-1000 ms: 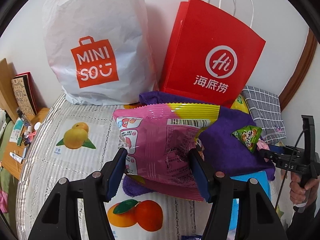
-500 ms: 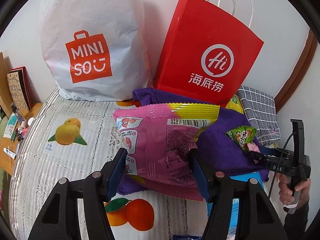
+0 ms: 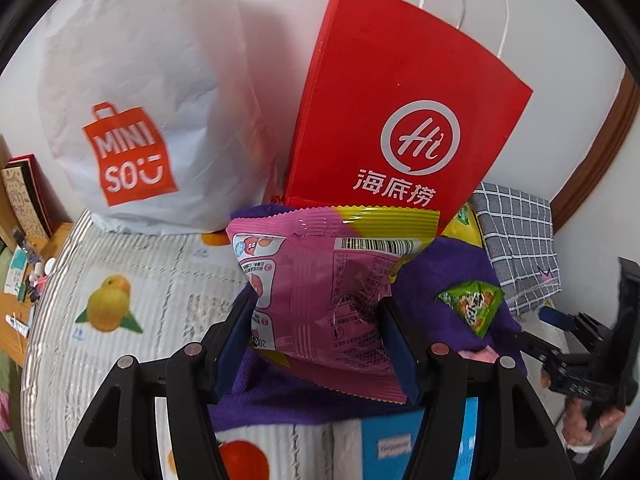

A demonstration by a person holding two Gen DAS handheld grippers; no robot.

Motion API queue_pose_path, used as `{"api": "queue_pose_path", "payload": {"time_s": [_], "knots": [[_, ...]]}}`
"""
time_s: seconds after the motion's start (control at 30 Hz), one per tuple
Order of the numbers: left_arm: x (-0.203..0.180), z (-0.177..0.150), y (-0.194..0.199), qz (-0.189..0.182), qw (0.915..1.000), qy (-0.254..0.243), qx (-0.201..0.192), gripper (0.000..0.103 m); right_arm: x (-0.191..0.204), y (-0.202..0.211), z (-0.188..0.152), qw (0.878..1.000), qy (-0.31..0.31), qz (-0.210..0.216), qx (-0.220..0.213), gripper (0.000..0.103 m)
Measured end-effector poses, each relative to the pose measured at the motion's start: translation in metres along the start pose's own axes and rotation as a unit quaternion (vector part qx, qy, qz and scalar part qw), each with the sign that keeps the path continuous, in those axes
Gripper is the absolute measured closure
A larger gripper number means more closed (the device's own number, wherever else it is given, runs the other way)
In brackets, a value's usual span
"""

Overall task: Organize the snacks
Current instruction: 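Open the right tool to drop the pastry packet while the left tool releases the pink-yellow bag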

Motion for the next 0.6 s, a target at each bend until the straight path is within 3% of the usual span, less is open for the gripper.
{"api": "queue_pose_path", "payload": {"time_s": [0.17, 0.3, 0.6], "knots": [[-0.008, 0.009, -0.025, -0.004, 0.9998, -0.002, 0.021, 0.042, -0.004, 0.033, 0.012, 0.999, 0.000, 0.003, -0.044, 0.019], [-0.012, 0.004, -0.053, 0.009, 0.9974, -0.009, 0.071, 0.042, -0.006, 0.054, 0.020, 0.997, 0.003, 0.001, -0.075, 0.019], [-0.002, 0.001, -0.086, 0.015, 0.9956, 0.011, 0.092, 0.042, -0.005, 0.058, 0.019, 0.997, 0.004, 0.002, -0.077, 0.019]]}}
Point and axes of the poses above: each gripper's, at about its wrist camera, not at the fingertips, and y roughly against the way its jaws point, x to its left, z to its top, the point moved 9 cm from there along -y, roughly the way its jaws point, and after that the axes turned 2 degrees about -z, right-handed, at the moved point
